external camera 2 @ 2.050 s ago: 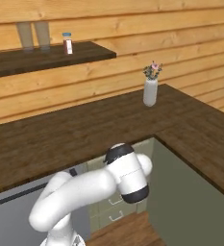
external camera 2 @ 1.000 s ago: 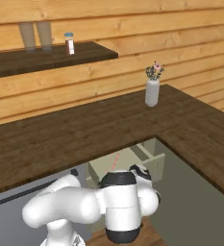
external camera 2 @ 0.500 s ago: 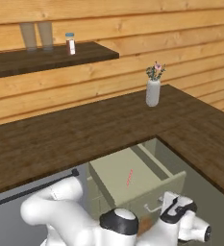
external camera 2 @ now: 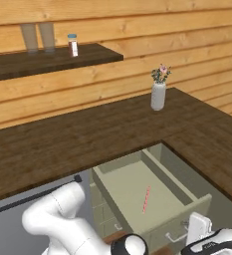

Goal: Take a straw from the drawer in front and place it inside the glass cup on the dining counter.

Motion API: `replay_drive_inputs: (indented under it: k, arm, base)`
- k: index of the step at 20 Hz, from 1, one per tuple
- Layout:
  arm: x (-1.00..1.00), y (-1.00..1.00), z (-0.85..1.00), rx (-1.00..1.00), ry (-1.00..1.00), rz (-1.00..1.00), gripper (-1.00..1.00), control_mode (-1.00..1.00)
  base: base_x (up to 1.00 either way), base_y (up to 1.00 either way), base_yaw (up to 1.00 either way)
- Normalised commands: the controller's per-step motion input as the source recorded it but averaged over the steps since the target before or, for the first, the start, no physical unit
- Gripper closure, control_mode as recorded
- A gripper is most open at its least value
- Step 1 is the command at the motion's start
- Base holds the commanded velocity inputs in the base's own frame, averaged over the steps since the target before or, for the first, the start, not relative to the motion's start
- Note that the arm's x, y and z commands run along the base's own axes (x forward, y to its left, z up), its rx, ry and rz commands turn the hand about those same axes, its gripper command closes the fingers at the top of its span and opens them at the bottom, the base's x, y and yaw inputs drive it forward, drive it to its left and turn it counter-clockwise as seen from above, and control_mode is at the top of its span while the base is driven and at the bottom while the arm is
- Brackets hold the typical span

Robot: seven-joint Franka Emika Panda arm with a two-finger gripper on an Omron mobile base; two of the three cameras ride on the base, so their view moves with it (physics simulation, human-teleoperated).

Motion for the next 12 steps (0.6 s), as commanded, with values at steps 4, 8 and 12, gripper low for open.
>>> replay_drive_inputs:
  k: [4,8,12]
  arm:
    - [0.20,1.00,0.65,-0.50,-0.09,-0.21,-1.00,-1.00]
    - [-0.78,0.21,0.93,-0.48,-0.10,-0.14,-1.00,-1.00]
    - [-0.90,-0.12,1.00,-0.44,-0.14,-0.06,-1.00,-1.00]
  base:
    - [0.00,0.00,0.00]
    - [0.00,0.00,0.00]
    - [0.00,0.00,0.00]
